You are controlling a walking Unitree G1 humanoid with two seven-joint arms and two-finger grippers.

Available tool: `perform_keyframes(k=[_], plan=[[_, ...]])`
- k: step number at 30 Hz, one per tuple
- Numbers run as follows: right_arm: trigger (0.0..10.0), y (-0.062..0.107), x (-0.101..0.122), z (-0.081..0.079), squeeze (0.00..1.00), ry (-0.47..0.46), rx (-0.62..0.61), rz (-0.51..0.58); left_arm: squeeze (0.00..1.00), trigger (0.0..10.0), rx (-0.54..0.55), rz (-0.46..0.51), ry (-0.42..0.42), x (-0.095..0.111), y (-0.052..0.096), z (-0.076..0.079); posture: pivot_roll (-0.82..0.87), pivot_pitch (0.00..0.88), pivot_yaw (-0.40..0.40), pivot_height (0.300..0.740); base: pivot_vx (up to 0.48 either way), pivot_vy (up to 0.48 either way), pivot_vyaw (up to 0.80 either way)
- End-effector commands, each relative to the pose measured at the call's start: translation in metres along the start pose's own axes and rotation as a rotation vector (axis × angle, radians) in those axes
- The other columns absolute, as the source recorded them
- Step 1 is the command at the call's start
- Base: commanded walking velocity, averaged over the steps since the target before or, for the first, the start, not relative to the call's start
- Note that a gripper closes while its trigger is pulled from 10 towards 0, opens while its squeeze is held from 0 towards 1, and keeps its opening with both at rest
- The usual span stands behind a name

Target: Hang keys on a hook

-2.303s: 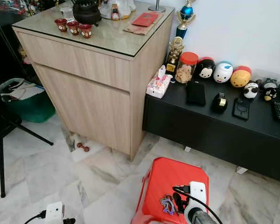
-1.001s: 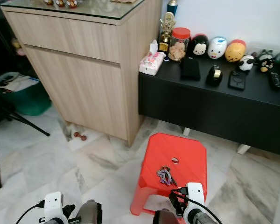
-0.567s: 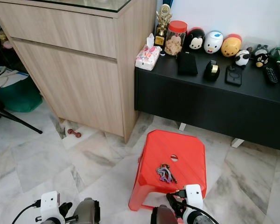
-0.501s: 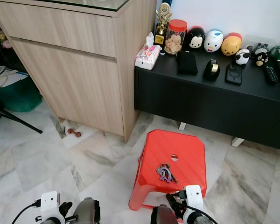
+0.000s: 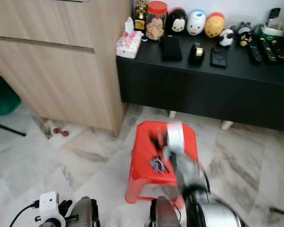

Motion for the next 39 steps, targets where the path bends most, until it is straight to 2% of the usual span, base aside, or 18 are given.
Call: perform_keyframes(k=[1, 5, 12, 19, 24, 27, 33, 34, 36, 37, 39], plan=[[10.0, 0.026, -0.064, 0.006, 0.0, -0.052, -0.044, -0.182, 0.0, 10.0, 0.012, -0.213, 0.013, -0.066, 0.024, -0.002, 0.16, 0.228, -0.106, 0.633, 0.0, 0.0, 0.0], [10.0, 0.026, -0.066, 0.006, 0.0, -0.059, -0.051, -0.201, 0.0, 10.0, 0.014, -0.213, 0.017, -0.067, 0.025, -0.002, 0.15, 0.229, -0.107, 0.633, 0.0, 0.0, 0.0], [10.0, 0.026, -0.074, -0.006, 0.0, -0.08, 0.019, -0.256, 0.0, 10.0, 0.022, -0.203, 0.018, -0.066, 0.026, -0.005, 0.16, 0.242, -0.106, 0.633, 0.0, 0.0, 0.0], [10.0, 0.033, -0.088, -0.003, 0.0, -0.095, -0.002, -0.326, 0.0, 10.0, 0.016, -0.198, 0.014, -0.069, 0.029, -0.006, 0.16, 0.276, -0.103, 0.633, 0.0, 0.0, 0.0], [10.0, 0.039, -0.1, 0.003, 0.0, -0.063, -0.028, -0.393, 0.0, 10.0, 0.014, -0.198, 0.014, -0.074, 0.034, -0.007, 0.16, 0.299, -0.104, 0.633, 0.0, 0.0, 0.0], [10.0, 0.045, -0.11, 0.004, 0.0, -0.099, -0.046, -0.447, 0.0, 10.0, 0.005, -0.203, 0.009, -0.078, 0.037, -0.006, 0.17, 0.322, -0.105, 0.633, 0.0, 0.0, 0.0], [10.0, 0.048, -0.116, 0.001, 0.0, -0.105, -0.038, -0.464, 0.0, 10.0, 0.001, -0.199, 0.012, -0.081, 0.04, -0.004, 0.17, 0.343, -0.107, 0.633, 0.0, 0.0, 0.0], [10.0, 0.048, -0.116, 0.0, 0.58, -0.104, -0.039, -0.465, 0.0, 10.0, 0.0, -0.199, 0.012, -0.082, 0.041, -0.003, 0.17, 0.347, -0.109, 0.633, 0.0, 0.0, 0.0], [10.0, 0.048, -0.117, 0.0, 0.58, -0.104, -0.041, -0.466, 0.0, 10.0, -0.001, -0.198, 0.012, -0.082, 0.041, -0.003, 0.17, 0.347, -0.109, 0.633, 0.0, 0.0, 0.0], [10.0, 0.049, -0.117, 0.0, 1.0, -0.106, -0.042, -0.469, 0.0, 10.0, -0.001, -0.199, 0.012, -0.083, 0.041, -0.003, 0.17, 0.349, -0.11, 0.633, 0.0, 0.0, 0.0], [10.0, 0.05, -0.119, -0.001, 1.0, -0.11, -0.04, -0.476, 0.0, 10.0, -0.003, -0.2, 0.013, -0.083, 0.041, -0.002, 0.17, 0.352, -0.111, 0.633, 0.0, 0.0, 0.0]])
Point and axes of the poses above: a point about 5 cm out from each wrist's last joint towards the gripper, its own y axis pointing back from the gripper into the wrist, its own x axis along the axis of the wrist's last joint, z = x × y, the point moved 6 cm from there along -y, pointing out of the wrist towards the gripper
